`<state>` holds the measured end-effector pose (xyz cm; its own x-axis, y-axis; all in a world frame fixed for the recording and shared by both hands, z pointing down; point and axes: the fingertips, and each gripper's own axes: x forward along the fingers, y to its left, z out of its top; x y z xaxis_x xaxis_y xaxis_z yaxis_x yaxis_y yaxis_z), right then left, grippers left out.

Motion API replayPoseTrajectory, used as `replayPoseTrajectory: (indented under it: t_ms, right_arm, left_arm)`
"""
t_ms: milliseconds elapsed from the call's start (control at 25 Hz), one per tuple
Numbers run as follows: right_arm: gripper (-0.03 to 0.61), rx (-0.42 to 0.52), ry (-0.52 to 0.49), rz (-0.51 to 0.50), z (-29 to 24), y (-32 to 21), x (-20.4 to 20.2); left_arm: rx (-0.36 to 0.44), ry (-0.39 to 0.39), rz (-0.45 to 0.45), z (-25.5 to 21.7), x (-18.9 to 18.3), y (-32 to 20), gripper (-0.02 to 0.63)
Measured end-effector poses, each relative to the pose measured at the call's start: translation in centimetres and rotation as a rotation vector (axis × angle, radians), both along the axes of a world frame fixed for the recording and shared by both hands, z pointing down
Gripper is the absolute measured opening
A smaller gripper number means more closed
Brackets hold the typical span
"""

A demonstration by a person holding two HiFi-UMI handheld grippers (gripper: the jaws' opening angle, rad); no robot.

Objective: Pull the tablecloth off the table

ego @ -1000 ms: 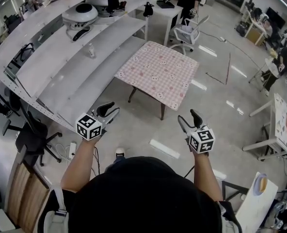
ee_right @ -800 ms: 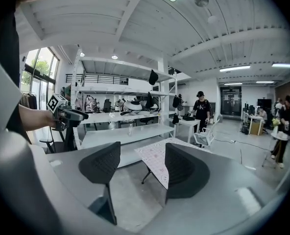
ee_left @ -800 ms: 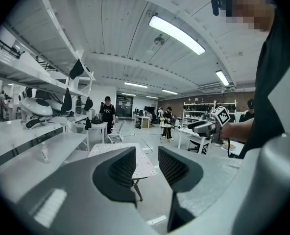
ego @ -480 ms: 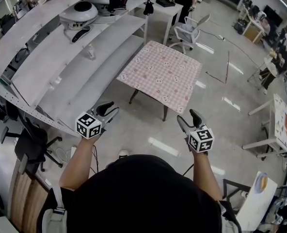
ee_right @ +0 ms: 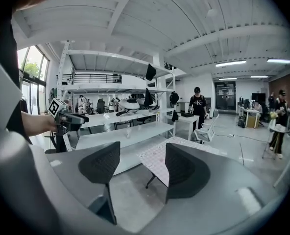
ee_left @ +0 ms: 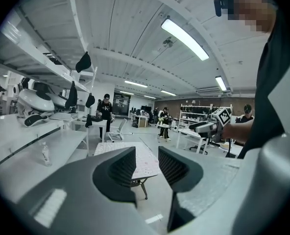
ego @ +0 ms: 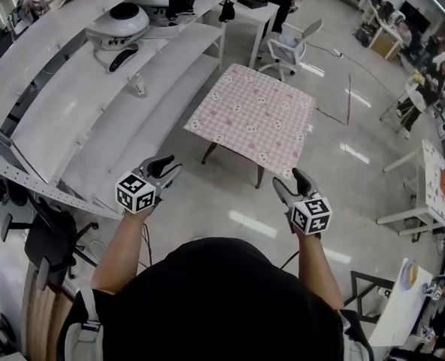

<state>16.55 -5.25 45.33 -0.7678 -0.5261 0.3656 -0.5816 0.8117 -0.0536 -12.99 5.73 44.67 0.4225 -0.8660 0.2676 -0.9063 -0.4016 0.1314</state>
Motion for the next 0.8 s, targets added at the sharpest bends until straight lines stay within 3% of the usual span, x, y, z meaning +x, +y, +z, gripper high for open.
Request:
replayPoseTrajectory:
  t_ms: [240,480,800]
  right_arm:
    - [0.322,-0.023,-0.005,0.048,0.3,0.2,-1.9]
    - [0.322,-0.101,-0.108,0.092,0.0,0.8,-4.0]
    - [0.322,-0.098,-0.087,0.135,0.1,0.4,-3.7]
  left_arm:
    - [-0.002,0.015,0.037,0.5,-2.8,-1.0,0.144]
    - [-0.013,0.027,0.071,1.1,-5.2,-1.0,0.144]
    - [-0.017,0.036,0.084,1.4,-6.3,-1.8,0.144]
